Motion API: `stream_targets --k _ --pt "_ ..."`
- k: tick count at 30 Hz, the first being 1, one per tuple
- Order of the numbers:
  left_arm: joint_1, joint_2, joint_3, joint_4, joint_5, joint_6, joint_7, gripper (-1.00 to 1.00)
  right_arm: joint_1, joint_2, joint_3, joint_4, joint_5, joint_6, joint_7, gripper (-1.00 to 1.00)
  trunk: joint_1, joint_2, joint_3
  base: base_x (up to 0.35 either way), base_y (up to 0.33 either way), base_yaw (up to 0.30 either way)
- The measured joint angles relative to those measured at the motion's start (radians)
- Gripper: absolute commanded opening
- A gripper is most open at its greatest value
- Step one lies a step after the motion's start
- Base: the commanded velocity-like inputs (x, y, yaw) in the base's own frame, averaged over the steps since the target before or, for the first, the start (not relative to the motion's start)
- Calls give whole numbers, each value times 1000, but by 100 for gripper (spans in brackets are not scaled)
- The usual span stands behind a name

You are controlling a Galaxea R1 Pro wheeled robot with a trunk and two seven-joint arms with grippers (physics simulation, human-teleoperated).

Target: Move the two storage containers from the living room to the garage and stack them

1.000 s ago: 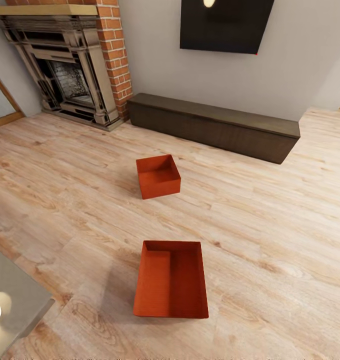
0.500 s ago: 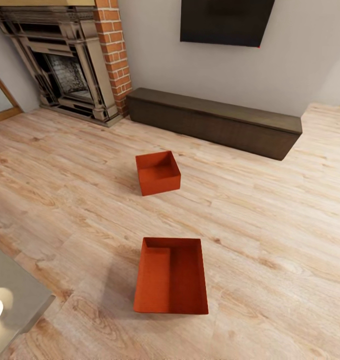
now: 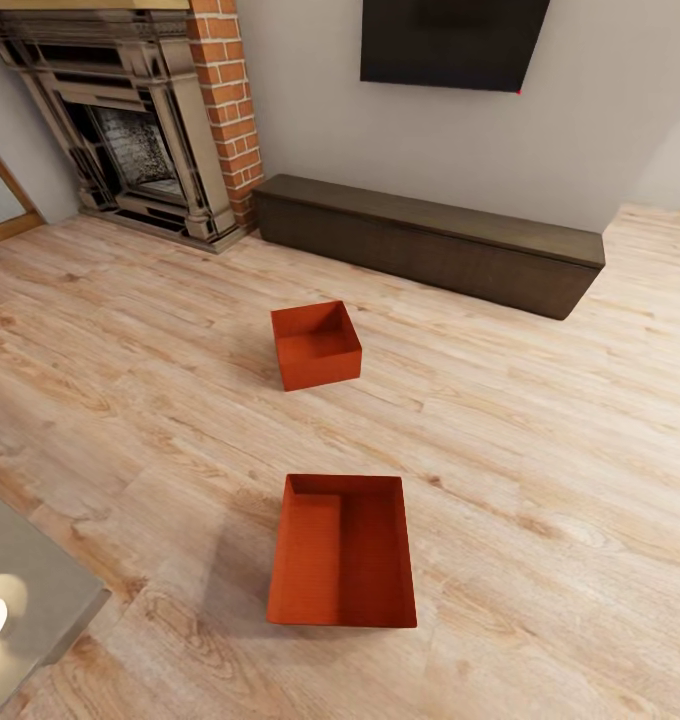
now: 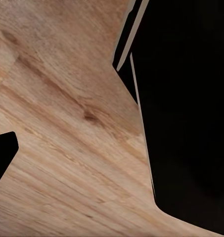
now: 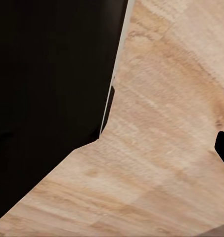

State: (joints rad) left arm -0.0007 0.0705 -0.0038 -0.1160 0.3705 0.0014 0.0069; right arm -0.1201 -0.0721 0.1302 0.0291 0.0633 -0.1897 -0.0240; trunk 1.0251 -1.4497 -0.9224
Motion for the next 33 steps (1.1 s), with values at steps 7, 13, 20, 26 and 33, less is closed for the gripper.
stream_targets --k 7,13,20,26,33 --pt "0 0 0 0 0 0 0 100 0 1 -1 0 -2 0 -3 100 0 0 0 0 0 0" --pt "0 0 0 0 0 0 0 100 0 0 0 0 4 -1 1 100 0 0 0 0 0 0" --pt "0 0 0 0 0 0 0 100 0 0 -1 0 1 -6 1 100 0 0 0 0 0 0" --pt "0 -3 10 -16 10 0 1 100 0 1 -3 -2 0 1 -9 100 0 0 0 0 0 0" --pt "-1 23 10 -175 8 13 3 100 0 -14 -11 -147 -3 76 -48 100 0 0 0 0 0 0"
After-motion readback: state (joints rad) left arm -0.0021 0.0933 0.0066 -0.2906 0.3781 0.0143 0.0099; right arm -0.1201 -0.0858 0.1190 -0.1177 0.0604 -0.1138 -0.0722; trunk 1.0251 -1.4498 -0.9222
